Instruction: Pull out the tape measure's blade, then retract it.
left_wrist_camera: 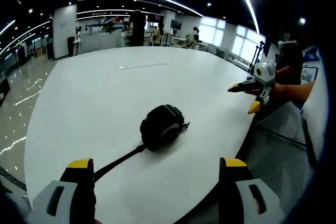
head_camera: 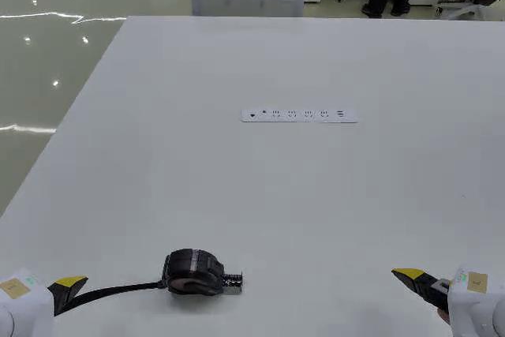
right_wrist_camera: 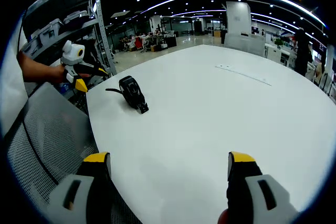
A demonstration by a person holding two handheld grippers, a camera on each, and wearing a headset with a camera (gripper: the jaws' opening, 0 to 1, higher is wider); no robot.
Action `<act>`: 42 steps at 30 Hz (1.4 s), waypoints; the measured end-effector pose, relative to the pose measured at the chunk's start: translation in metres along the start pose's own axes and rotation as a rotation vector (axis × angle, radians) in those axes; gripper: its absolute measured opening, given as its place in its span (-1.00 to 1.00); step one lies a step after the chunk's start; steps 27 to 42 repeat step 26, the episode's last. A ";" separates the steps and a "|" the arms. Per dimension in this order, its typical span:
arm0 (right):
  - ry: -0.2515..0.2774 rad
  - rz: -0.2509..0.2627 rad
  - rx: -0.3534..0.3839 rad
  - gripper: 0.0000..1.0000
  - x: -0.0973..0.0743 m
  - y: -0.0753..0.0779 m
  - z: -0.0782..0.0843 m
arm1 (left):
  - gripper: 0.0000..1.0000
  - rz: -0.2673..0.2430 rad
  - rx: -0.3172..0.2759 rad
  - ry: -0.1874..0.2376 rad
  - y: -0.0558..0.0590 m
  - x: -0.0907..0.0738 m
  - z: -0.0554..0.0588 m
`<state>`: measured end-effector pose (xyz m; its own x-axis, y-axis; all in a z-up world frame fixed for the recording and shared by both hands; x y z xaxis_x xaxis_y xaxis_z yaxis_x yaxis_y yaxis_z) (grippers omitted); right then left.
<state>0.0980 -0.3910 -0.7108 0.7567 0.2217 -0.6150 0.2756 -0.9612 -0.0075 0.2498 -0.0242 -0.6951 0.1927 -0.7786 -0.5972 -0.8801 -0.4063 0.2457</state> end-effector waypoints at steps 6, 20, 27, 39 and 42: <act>-0.006 0.001 0.007 0.88 -0.002 0.001 0.002 | 0.91 0.000 -0.007 0.002 -0.001 0.000 0.000; -0.010 0.014 0.018 0.90 -0.003 0.003 0.003 | 0.90 0.011 -0.004 -0.001 -0.001 0.002 -0.002; -0.004 0.025 0.004 0.88 -0.004 0.005 0.002 | 0.90 0.015 -0.031 0.011 -0.003 0.001 -0.004; -0.004 0.025 0.004 0.88 -0.004 0.005 0.002 | 0.90 0.015 -0.031 0.011 -0.003 0.001 -0.004; -0.004 0.025 0.004 0.88 -0.004 0.005 0.002 | 0.90 0.015 -0.031 0.011 -0.003 0.001 -0.004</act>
Point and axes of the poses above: the centre of the closed fingertips' face, and the gripper's own axes: x roughly forward along the fingers, y roughly to its right, z roughly out of its underside, the point moved 7 cm from there along -x, roughly backward along the fingers, and after that the axes turned 10 degrees about z, right-handed, at the moved point
